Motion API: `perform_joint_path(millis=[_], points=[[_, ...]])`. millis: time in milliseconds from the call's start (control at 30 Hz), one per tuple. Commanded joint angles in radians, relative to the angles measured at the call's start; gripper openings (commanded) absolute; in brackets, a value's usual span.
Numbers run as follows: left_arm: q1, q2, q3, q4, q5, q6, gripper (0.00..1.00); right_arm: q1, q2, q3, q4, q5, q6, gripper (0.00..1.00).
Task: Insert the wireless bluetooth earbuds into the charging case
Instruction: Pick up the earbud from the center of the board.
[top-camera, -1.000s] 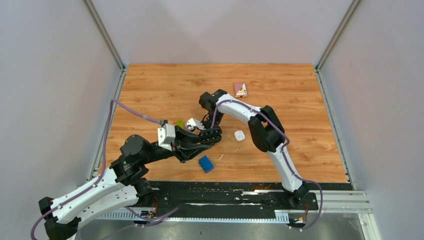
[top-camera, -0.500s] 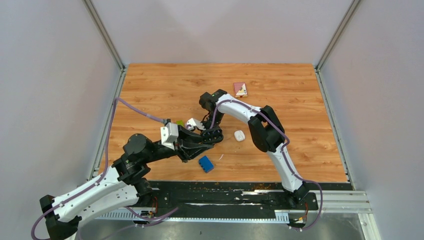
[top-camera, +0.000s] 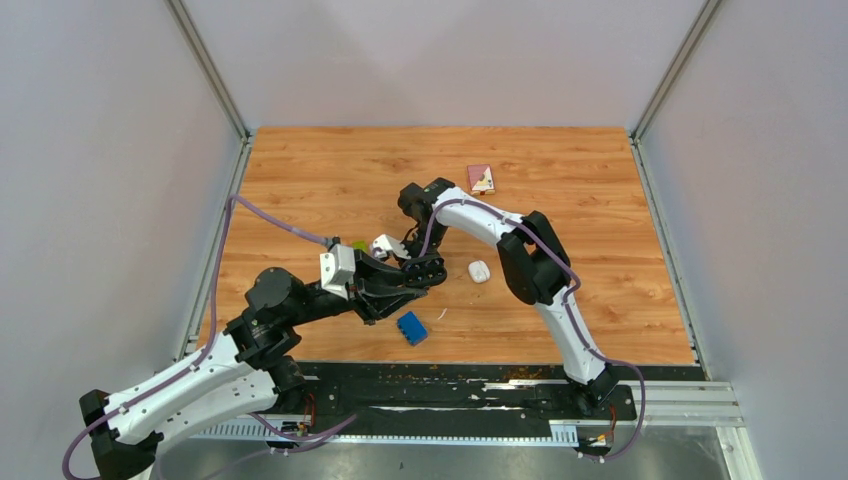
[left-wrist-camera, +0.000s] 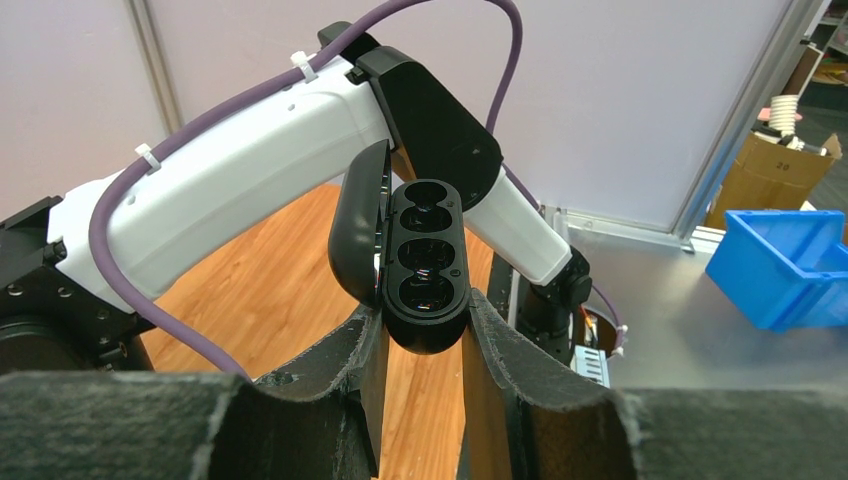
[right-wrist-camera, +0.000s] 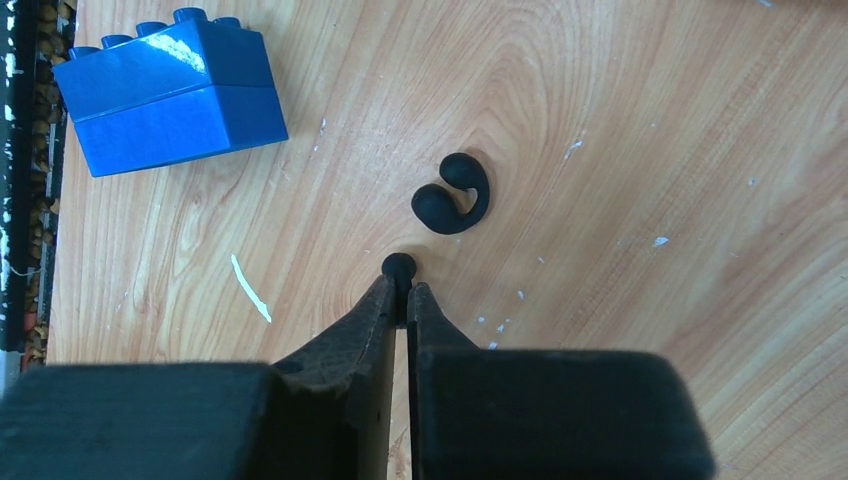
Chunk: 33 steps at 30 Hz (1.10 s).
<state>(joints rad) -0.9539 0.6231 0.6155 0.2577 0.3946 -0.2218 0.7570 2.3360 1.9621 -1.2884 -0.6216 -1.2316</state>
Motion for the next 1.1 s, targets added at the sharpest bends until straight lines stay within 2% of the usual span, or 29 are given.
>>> perform_joint_path(millis=[0,267,533,733,833,933,1067], points=[[-0.003,0.003,-0.002,0.052,0.012,-0.013,0.00,0.002,-0.064,0.014,0.005,-0.046,-0.006,0.02],[-0.003,0.009,0.025,0.039,0.018,-0.002,0.00,-0.059,-0.167,-0.016,0.012,-0.053,0.063,0.00],[-0.003,-0.002,0.041,0.004,0.017,0.020,0.00,-0.272,-0.425,-0.074,0.009,-0.067,0.122,0.00],[-0.003,0.012,0.007,-0.009,0.029,0.078,0.00,-0.431,-0.601,-0.006,-0.091,-0.155,0.195,0.00],[-0.003,0.043,-0.015,-0.011,0.049,0.118,0.00,-0.432,-0.726,-0.023,-0.108,-0.198,0.207,0.00],[-0.003,0.090,-0.029,-0.024,0.065,0.162,0.00,-0.415,-0.852,-0.055,-0.051,-0.227,0.288,0.00],[-0.003,0.131,-0.053,-0.014,0.064,0.197,0.00,-0.339,-0.936,-0.014,-0.043,-0.229,0.377,0.00]])
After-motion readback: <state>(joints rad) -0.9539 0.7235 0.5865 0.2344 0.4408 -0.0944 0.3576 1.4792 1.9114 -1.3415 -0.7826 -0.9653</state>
